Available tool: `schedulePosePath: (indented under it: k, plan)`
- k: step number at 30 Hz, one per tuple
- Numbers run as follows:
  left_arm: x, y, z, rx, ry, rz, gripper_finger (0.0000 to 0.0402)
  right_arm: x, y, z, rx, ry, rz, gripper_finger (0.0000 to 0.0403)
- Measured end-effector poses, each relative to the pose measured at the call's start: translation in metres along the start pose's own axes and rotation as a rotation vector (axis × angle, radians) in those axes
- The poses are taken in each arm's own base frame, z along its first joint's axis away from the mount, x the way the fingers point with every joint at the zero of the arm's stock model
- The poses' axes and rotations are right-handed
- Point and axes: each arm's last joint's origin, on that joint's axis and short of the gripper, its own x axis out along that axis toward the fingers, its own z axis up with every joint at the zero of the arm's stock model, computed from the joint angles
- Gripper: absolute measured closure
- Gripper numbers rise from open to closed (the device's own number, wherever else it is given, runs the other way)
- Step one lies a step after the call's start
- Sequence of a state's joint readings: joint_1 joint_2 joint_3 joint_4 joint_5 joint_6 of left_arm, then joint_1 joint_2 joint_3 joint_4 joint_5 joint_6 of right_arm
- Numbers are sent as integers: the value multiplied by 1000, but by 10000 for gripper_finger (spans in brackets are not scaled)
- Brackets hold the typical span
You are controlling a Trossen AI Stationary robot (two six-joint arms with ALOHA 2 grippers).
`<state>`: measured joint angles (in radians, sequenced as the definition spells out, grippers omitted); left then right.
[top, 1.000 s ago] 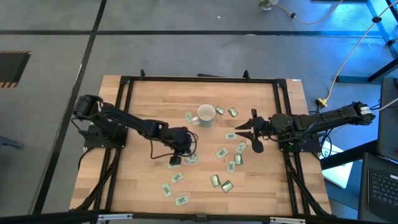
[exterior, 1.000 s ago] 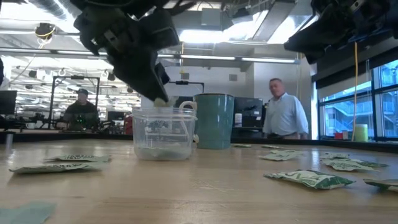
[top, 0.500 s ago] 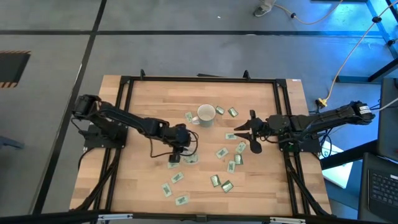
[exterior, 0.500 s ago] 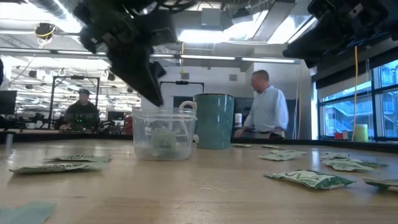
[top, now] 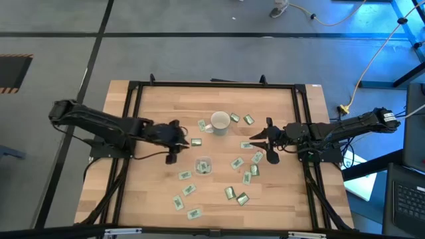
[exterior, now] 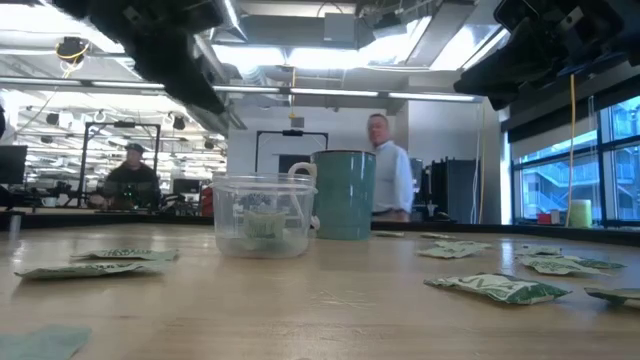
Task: Pick and place Stevia / Truvia into bins
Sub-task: Put the white stevia packet into the transparent bin
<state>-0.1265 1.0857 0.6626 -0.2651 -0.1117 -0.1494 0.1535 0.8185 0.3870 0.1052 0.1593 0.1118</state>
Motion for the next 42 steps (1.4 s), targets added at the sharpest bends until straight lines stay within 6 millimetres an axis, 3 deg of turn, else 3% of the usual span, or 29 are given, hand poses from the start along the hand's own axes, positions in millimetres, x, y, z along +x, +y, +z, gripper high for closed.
schedulePosePath:
  k: [12,18,23,30,42]
  plan:
    - [-10,10,-61,-97,-230,-45,338,0,-3,-1,53,1,-93,301]
    - [-8,14,-83,-121,-306,-59,338,3,-11,6,137,104,-185,301]
    - [-6,15,-96,-140,-357,-69,338,19,-23,5,219,244,-285,301]
    - [-6,17,-98,-162,-373,-14,338,47,-37,-16,271,431,-387,301]
    - [-6,17,-98,-161,-372,-14,338,75,-40,-56,347,669,-367,301]
